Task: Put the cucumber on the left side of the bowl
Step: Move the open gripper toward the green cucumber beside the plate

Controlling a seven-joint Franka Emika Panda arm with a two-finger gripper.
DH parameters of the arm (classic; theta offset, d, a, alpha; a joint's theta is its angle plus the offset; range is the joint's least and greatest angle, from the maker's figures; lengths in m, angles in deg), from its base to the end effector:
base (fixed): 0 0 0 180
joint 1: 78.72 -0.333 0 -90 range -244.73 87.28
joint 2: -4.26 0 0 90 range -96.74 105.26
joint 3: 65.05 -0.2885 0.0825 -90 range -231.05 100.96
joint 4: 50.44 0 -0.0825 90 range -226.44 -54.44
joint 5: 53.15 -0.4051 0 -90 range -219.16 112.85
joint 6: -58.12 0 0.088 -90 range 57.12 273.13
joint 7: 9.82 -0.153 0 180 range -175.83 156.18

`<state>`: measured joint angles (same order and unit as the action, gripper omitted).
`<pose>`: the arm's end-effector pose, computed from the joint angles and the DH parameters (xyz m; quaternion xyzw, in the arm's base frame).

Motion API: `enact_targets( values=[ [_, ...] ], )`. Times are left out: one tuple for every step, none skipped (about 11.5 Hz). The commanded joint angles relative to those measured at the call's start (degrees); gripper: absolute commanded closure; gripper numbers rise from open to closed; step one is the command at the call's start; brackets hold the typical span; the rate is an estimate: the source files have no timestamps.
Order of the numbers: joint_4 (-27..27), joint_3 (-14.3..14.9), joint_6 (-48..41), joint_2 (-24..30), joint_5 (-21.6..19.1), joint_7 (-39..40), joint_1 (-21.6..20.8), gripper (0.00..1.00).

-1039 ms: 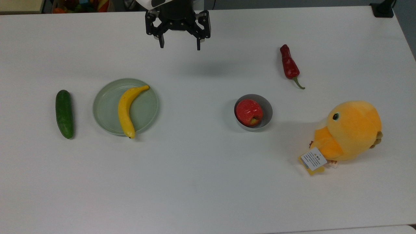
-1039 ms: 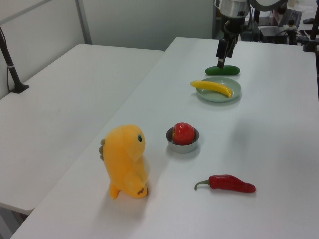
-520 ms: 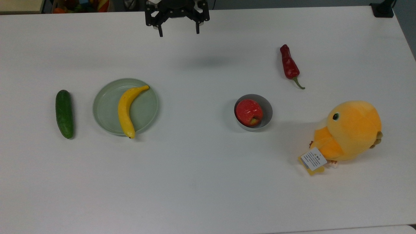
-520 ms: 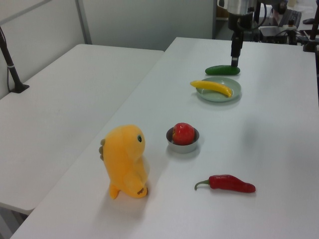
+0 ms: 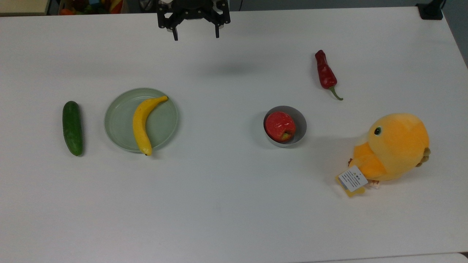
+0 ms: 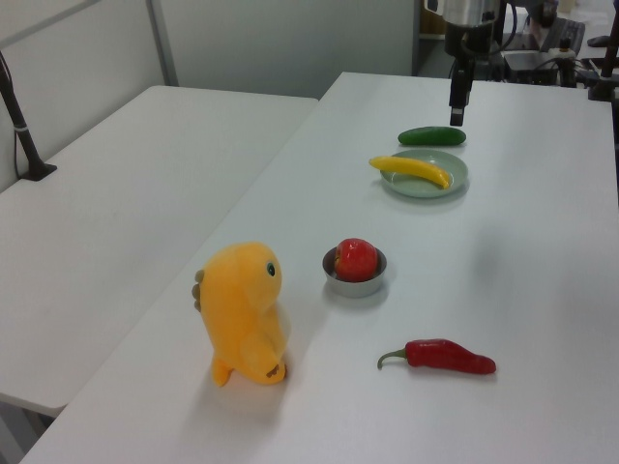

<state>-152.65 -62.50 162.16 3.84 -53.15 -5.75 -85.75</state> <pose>0.5879 0.0461 0.4620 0.9971 0.0745 0.0123 0.0001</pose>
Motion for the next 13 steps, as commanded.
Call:
enact_targets(
  values=[
    [-2.0,1.1,-0.3,2.1,-0.9,1.1,-0.7,0.00],
    [-2.1,1.1,-0.2,2.1,-0.9,1.1,-0.6,0.00],
    [-2.2,1.3,-0.2,2.1,-0.9,1.2,-0.5,0.00],
    [-2.2,1.3,-0.1,2.1,-0.9,1.2,-0.4,0.00],
    [-2.2,1.3,-0.2,2.2,-0.9,1.1,0.0,0.00],
    [-2.1,1.6,-0.1,2.2,-0.9,1.2,0.3,0.00],
    [-2.0,2.3,0.0,2.2,-1.1,1.2,0.4,0.00],
    [-2.0,2.3,0.2,2.2,-1.2,1.2,0.3,0.00],
    [-2.0,2.3,0.2,2.1,-1.2,1.2,0.3,0.00],
    [-2.0,2.5,0.6,2.1,-1.2,1.2,0.5,0.00],
    [-2.0,3.7,0.8,2.1,-1.1,1.7,0.6,0.00],
    [-2.0,4.8,0.9,2.1,-1.1,2.3,0.6,0.00],
    [-2.1,5.6,1.0,1.9,-0.8,2.6,0.7,0.00]
  ],
)
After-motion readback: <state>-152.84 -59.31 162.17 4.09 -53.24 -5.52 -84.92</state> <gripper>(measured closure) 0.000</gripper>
